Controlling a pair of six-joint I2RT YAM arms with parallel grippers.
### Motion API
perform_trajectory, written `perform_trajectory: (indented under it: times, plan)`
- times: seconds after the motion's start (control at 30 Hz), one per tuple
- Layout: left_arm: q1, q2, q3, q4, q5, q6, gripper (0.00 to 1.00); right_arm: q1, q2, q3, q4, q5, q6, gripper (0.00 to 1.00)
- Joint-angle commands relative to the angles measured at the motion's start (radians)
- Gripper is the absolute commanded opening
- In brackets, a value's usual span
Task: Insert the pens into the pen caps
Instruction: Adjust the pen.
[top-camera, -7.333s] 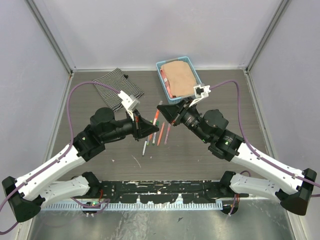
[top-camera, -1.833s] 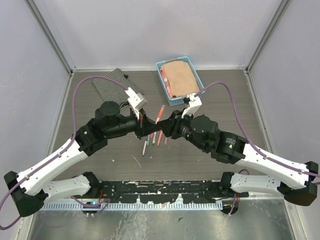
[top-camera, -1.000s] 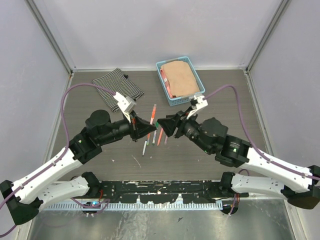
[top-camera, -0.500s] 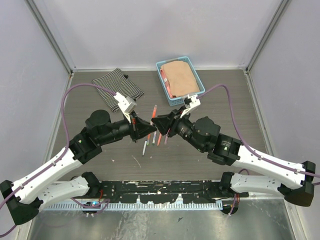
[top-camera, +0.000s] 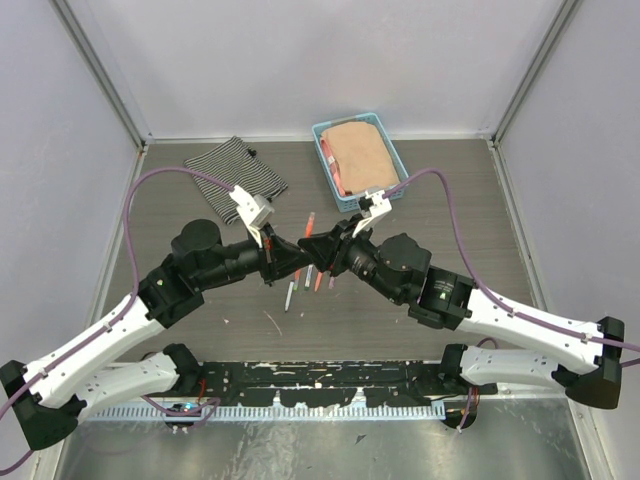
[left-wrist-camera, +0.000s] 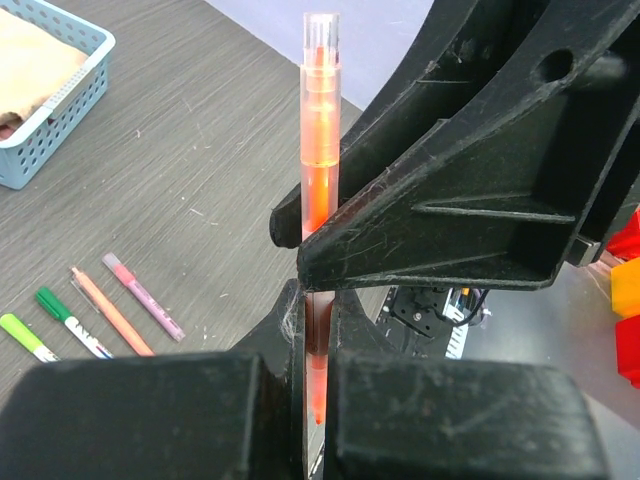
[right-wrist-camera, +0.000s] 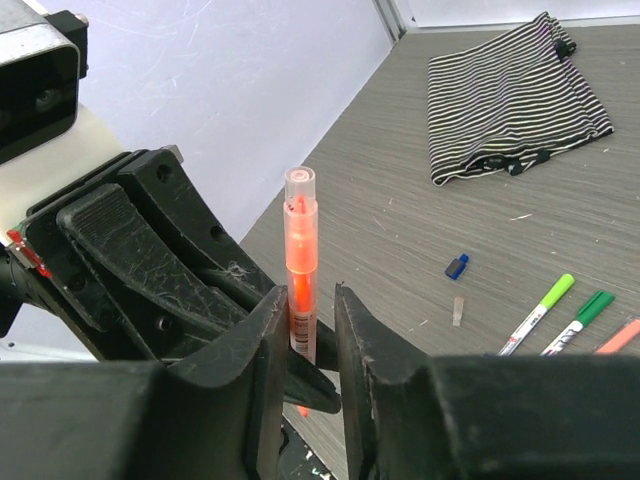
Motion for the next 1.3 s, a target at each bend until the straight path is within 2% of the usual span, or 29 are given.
perform_trajectory:
  times: [0.0,0.13,0.37,0.87,0.93,1.0,1.1,1.27]
  plan:
    - [0.0,-0.006,-0.004,0.019,0.038,0.022,0.0,0.0,0.002,0.026,0.055,0.017,-0.008,0.33]
    - [0.0,-0.006,-0.006,0.019,0.053,0.023,0.0,0.0,0.003,0.04,0.052,0.012,-0.008,0.33]
    - [0.001,-0.006,-0.016,0.021,0.067,0.027,0.0,0.0,0.0,0.043,0.063,0.015,-0.009,0.26]
    - [0.0,-0.017,-0.03,0.01,0.063,0.043,0.0,0.0,0.003,0.05,0.061,0.009,-0.012,0.23]
    - [0.0,-0.018,-0.027,0.011,0.058,0.041,0.0,0.0,0.008,0.051,0.051,0.005,-0.01,0.27]
    - [0.0,-0.022,-0.021,0.006,0.052,0.04,0.0,0.0,0.008,0.052,0.034,0.006,-0.007,0.35]
    - [0.0,-0.026,-0.017,-0.002,0.045,0.042,0.0,0.0,-0.006,0.045,0.015,0.014,-0.003,0.36]
    - [0.001,-0.027,-0.019,-0.007,0.04,0.049,0.0,0.0,-0.032,0.032,0.014,0.016,0.006,0.28]
